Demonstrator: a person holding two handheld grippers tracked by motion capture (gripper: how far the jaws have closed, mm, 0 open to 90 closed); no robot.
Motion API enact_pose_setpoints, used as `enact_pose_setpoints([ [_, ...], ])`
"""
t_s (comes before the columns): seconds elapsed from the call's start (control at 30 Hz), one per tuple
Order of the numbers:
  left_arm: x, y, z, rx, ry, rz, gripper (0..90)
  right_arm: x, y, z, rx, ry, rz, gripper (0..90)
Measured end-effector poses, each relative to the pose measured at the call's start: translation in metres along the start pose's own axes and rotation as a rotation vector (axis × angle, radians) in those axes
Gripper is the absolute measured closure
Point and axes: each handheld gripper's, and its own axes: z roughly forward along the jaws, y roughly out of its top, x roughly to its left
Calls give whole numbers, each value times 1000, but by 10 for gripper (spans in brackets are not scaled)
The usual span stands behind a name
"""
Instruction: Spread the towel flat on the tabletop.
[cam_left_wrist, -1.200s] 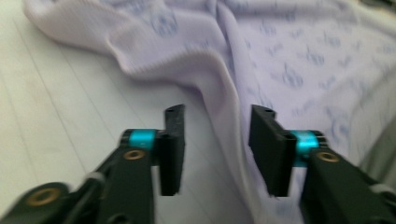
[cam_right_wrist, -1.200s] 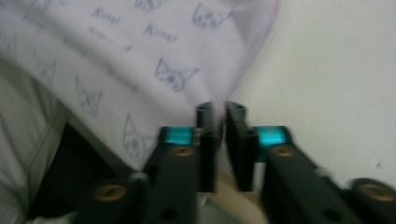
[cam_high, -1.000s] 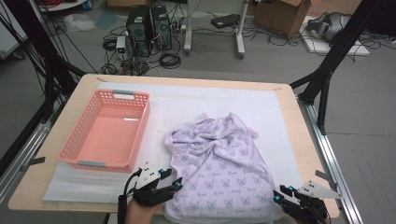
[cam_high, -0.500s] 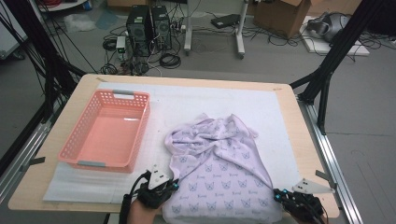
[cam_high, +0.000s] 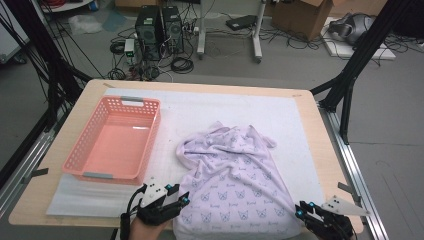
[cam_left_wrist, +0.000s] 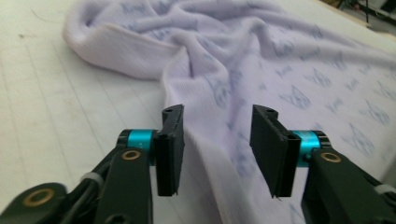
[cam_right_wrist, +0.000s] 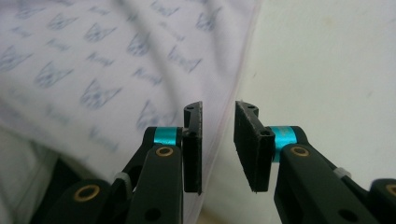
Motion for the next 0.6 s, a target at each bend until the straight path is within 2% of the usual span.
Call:
enact_pose_setpoints([
  [0.13, 9, 8, 10, -9, 9, -26, 517, -5, 11, 16, 2, -15, -1, 726],
  [0.27, 13, 10, 18, 12, 11, -19, 516, -11, 21, 35, 18, -24, 2, 697],
  [0.4, 16, 10, 21, 49, 19, -2, 512, -12, 27, 46, 25, -23, 5, 641],
  [0.47, 19, 11, 23, 54, 20, -11, 503, -14, 31, 53, 30, -22, -5, 629],
  [0.6, 25, 14, 31, 71, -2, -12, 494, -15, 38, 64, 44, -28, -23, 620],
])
